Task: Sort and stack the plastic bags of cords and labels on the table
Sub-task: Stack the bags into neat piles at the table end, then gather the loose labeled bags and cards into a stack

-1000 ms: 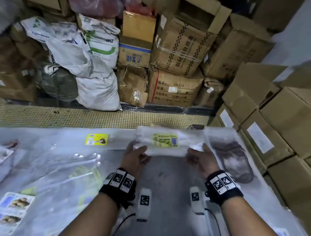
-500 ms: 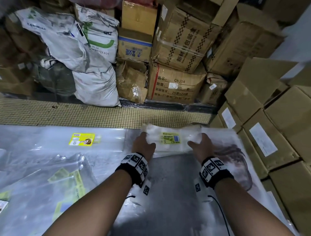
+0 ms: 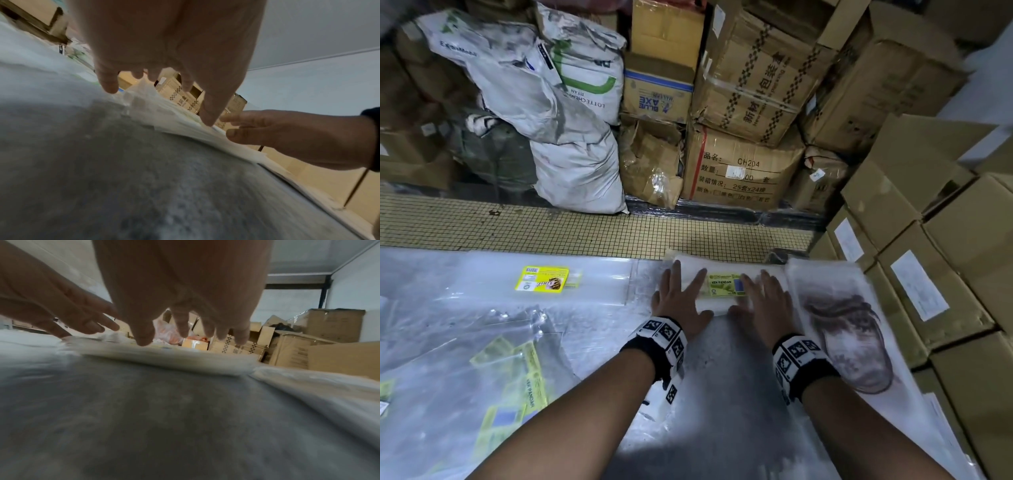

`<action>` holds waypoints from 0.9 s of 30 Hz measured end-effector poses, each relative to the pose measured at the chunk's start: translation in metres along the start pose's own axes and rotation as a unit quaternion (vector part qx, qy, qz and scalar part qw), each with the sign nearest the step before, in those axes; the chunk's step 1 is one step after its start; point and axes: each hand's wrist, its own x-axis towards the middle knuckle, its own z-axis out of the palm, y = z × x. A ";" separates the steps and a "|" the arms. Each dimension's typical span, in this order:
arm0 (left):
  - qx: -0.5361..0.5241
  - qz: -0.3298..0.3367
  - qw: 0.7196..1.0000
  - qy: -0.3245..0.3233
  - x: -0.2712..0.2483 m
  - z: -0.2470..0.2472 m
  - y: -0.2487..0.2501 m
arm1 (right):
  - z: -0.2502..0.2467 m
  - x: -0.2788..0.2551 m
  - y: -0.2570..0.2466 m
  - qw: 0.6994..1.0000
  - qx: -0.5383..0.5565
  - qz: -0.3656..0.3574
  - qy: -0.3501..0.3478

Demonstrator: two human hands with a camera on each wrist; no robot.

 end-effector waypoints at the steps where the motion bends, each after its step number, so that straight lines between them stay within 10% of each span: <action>1: 0.016 -0.006 1.000 -0.010 0.003 0.004 -0.002 | 0.004 0.002 0.000 1.000 0.009 0.003 -0.010; 17: -0.167 0.028 0.985 0.026 -0.012 -0.031 -0.021 | -0.024 -0.004 -0.017 0.998 -0.040 0.042 -0.001; 22: -0.189 0.017 0.979 0.072 -0.083 -0.061 -0.079 | -0.020 -0.045 -0.091 0.996 0.043 -0.042 0.072; 27: -0.141 -0.093 0.981 0.099 -0.181 -0.076 -0.189 | 0.029 -0.093 -0.195 0.977 0.168 -0.132 0.002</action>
